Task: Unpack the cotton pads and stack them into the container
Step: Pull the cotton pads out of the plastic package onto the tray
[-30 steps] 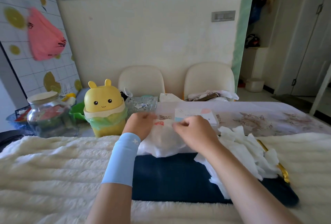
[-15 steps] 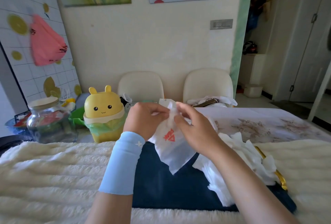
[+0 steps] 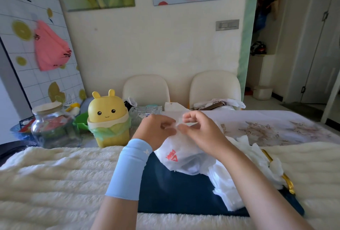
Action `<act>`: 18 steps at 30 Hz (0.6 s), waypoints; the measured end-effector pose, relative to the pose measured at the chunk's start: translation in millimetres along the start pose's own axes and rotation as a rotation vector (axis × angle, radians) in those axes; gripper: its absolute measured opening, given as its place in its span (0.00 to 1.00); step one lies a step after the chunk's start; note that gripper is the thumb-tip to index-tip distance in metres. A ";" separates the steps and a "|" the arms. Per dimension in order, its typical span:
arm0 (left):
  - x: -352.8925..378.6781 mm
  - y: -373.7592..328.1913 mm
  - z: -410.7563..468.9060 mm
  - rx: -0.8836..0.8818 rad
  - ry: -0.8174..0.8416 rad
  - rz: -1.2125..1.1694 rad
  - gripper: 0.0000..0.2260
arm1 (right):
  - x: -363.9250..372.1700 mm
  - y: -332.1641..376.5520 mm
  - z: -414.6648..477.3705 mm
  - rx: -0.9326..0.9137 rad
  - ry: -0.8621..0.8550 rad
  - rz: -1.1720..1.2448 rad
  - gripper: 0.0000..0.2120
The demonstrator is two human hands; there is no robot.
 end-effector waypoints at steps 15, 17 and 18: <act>-2.7 8.3 -7.2 -0.099 0.239 0.032 0.09 | -3.8 4.3 -2.8 0.000 0.068 0.021 0.03; 0.0 8.8 -4.0 -0.098 0.165 0.020 0.09 | 3.7 3.0 -4.8 0.014 0.172 -0.041 0.10; 0.8 9.2 -3.1 -0.117 0.133 -0.041 0.13 | 6.4 2.4 -4.5 0.010 0.181 -0.086 0.12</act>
Point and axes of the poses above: each hand's wrist, its own z-axis towards the middle knuckle, its own x-axis out of the palm, y = z × x, the point moved 3 cm from there along z, towards the middle knuckle, and after that the axes turned 13 degrees about -x, right-handed, at the moved point
